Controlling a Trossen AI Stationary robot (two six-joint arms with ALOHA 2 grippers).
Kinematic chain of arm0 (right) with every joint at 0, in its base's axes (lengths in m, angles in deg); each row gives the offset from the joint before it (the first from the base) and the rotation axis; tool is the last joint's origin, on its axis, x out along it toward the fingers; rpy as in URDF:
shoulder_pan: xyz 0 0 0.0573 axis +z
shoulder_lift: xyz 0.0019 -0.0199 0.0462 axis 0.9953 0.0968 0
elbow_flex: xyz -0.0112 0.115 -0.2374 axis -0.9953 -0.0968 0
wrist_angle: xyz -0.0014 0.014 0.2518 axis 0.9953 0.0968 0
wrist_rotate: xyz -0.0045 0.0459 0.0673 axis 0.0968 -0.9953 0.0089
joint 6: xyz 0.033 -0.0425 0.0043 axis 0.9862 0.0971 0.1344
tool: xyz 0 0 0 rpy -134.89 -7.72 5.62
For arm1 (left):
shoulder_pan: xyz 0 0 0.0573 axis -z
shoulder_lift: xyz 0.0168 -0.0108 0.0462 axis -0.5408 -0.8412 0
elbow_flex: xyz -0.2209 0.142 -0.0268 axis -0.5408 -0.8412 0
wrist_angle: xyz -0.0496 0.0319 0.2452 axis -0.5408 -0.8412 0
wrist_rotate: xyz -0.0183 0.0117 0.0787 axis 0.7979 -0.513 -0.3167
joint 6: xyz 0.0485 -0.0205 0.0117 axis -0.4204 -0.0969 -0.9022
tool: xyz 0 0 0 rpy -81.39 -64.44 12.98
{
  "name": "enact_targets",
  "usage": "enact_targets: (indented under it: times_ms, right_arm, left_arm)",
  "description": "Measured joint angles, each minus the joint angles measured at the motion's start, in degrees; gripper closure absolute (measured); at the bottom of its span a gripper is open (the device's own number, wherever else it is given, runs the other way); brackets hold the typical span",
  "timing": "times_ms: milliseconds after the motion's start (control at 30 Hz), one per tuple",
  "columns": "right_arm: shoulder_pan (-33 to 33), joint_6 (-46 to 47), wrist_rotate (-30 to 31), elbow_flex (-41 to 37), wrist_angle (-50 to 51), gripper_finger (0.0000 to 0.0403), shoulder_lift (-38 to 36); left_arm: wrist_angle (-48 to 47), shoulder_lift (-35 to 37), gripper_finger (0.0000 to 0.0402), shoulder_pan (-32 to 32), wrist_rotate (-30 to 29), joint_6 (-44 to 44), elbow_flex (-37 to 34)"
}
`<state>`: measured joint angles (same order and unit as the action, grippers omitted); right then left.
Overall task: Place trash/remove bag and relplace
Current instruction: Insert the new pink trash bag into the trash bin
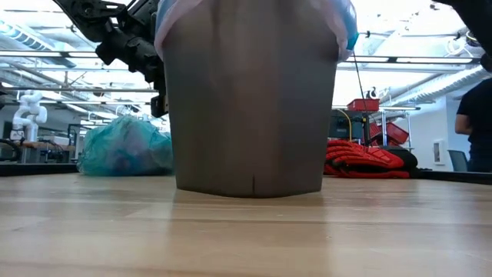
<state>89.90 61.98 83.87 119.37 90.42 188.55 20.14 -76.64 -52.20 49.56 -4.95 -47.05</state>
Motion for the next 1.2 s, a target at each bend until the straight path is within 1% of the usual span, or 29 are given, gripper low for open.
enact_targets:
  times_ms: [200, 333, 400, 433, 567, 767, 867, 933, 1200]
  right_arm:
    - [-1.91, 5.73, -0.12, 0.20, 0.23, 0.0403, -7.42]
    - [-5.63, 9.39, 4.70, 0.20, 0.01, 0.0403, -11.31]
    - [-8.37, 9.61, 5.60, 0.28, -0.26, 0.0403, -12.25]
    - [-10.10, 9.22, 4.97, 0.30, -0.34, 0.0403, -12.38]
    - [-16.72, 5.72, -1.08, 0.14, -0.27, 0.0403, -10.44]
    - [-23.09, 0.52, -11.37, -3.76, 0.00, 0.0403, -7.34]
    - [-23.53, -3.10, -12.00, -5.35, -0.02, 0.0403, -7.38]
    - [-22.82, -4.68, -11.78, -5.35, -0.49, 0.0403, -9.07]
    - [-19.07, -4.30, -4.91, -5.18, 0.46, 0.0403, -18.77]
  left_arm:
    - [0.03, 0.00, 0.0402, 0.00, -0.07, -0.04, 0.00]
    - [0.13, 0.00, 0.0402, 0.00, -0.11, -0.09, -0.01]
    - [0.12, 0.00, 0.0401, 0.00, -0.10, -0.47, -0.02]
    - [0.11, 0.00, 0.0402, 0.00, -0.09, -0.91, -0.02]
    - [0.12, 0.00, 0.0402, 0.00, -0.11, -1.47, -0.01]
    - [0.12, -0.02, 0.0402, 0.00, -0.63, -1.37, 0.00]
    - [0.14, -0.01, 0.0402, -0.02, -1.62, -1.00, -0.01]
    - [0.18, 0.00, 0.0402, -0.02, -1.69, -0.13, -0.02]
    - [0.73, 1.85, 0.0402, -0.24, -2.79, 0.02, -0.02]
